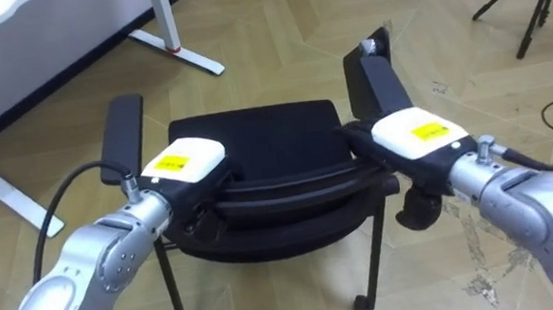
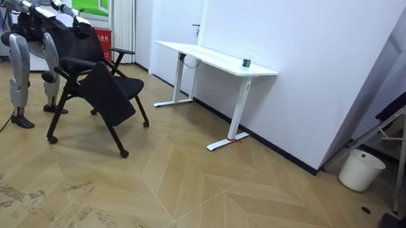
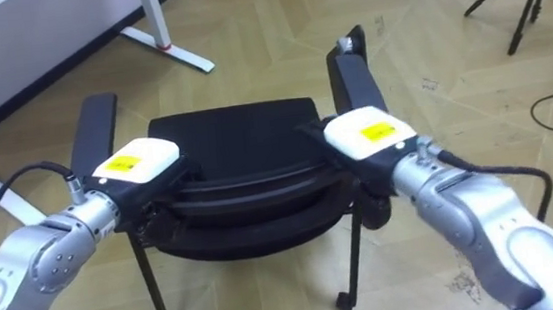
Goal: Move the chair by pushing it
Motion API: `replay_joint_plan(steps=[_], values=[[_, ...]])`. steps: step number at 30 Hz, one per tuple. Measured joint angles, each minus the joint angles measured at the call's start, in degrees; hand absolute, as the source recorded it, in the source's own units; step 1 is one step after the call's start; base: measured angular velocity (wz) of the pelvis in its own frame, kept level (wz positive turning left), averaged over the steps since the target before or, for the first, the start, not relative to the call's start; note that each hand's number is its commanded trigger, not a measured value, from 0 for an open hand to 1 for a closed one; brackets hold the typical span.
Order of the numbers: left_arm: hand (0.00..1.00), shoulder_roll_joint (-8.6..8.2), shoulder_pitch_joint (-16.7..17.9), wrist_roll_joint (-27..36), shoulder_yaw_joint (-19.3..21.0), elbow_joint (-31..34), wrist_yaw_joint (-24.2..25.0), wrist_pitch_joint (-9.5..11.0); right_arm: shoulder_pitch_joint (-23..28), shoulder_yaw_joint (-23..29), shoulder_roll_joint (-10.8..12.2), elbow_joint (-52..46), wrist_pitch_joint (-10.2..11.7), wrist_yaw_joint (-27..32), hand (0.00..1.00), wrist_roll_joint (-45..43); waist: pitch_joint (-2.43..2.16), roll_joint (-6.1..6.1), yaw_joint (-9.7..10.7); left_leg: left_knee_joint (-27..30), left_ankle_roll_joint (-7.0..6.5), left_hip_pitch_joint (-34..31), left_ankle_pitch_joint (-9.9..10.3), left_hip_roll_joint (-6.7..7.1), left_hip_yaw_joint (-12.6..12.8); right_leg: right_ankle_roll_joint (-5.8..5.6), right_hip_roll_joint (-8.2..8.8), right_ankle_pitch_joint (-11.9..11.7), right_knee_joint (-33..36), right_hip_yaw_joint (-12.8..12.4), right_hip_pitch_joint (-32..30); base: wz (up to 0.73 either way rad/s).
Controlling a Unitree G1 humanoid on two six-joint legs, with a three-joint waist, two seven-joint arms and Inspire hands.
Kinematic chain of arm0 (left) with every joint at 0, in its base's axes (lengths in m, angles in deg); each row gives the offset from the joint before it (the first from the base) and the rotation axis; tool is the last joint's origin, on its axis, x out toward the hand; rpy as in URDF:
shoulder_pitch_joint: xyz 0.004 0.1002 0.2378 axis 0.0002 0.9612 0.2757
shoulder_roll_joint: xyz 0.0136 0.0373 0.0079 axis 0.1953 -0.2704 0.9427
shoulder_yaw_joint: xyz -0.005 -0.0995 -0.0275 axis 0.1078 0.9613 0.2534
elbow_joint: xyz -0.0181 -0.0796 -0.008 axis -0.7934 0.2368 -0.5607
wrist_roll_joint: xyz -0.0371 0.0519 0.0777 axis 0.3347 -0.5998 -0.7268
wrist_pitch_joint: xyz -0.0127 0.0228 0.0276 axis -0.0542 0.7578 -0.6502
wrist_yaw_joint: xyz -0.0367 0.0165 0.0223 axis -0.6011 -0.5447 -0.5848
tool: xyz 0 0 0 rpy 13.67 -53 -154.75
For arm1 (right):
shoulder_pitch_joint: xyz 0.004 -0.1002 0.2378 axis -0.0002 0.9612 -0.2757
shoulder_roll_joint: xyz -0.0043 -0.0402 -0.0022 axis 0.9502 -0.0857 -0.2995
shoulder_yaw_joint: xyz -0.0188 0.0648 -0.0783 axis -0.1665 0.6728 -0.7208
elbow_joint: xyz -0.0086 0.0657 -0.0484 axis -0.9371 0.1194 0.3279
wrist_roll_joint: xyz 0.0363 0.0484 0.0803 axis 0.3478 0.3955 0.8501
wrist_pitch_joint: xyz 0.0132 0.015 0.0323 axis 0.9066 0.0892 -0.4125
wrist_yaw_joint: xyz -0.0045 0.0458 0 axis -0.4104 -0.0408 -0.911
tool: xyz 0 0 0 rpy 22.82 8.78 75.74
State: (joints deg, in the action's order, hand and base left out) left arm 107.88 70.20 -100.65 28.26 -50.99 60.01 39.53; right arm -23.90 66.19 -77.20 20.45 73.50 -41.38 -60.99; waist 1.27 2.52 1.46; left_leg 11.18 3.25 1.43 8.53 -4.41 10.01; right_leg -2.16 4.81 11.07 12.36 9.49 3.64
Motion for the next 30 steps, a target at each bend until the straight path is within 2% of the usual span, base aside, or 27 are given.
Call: replay_joint_plan(steps=[7, 11, 22, 30], values=[[1.00, -0.06, -0.49, 1.05, -2.05, -0.58, -2.09, -0.49, 0.11, -1.42, 0.74, 1.04, -0.89, 2.91, 0.00, -0.40, -0.15, -1.18, -0.24, 0.08, 0.00, -0.56, 0.00, 0.09, -1.29, 0.01, -0.05, 0.00, -0.66, 1.20, 0.48, 0.08], [1.00, -0.10, -0.49, 1.05, -2.42, -0.64, -2.84, -0.28, 0.09, -2.15, 2.47, 1.84, -0.97, 4.21, 0.00, -1.09, -0.15, -1.36, -0.32, 0.09, 0.00, -0.69, 0.00, 0.11, -1.57, 0.00, -0.04, 0.00, -0.70, 1.42, 0.46, 0.03], [1.00, -0.39, -0.50, 1.02, -2.45, -0.65, -2.90, -0.50, 0.35, -2.33, 2.88, 2.86, -0.93, 6.40, 0.00, -1.10, -0.16, -1.61, -0.23, 0.47, 0.00, -1.20, 0.00, 0.12, -2.02, 0.01, -0.05, -0.01, -0.70, 1.73, 0.33, 0.01], [1.00, -1.03, -0.51, 0.88, -2.76, -0.64, -2.63, -1.36, 0.32, -3.45, 2.81, 5.81, -0.85, 11.46, 0.00, -1.22, -0.48, -2.20, -0.14, 0.68, 0.00, -1.62, 0.00, 0.12, -2.17, 0.09, -0.06, -0.06, -0.70, 2.07, 0.26, 0.01]])
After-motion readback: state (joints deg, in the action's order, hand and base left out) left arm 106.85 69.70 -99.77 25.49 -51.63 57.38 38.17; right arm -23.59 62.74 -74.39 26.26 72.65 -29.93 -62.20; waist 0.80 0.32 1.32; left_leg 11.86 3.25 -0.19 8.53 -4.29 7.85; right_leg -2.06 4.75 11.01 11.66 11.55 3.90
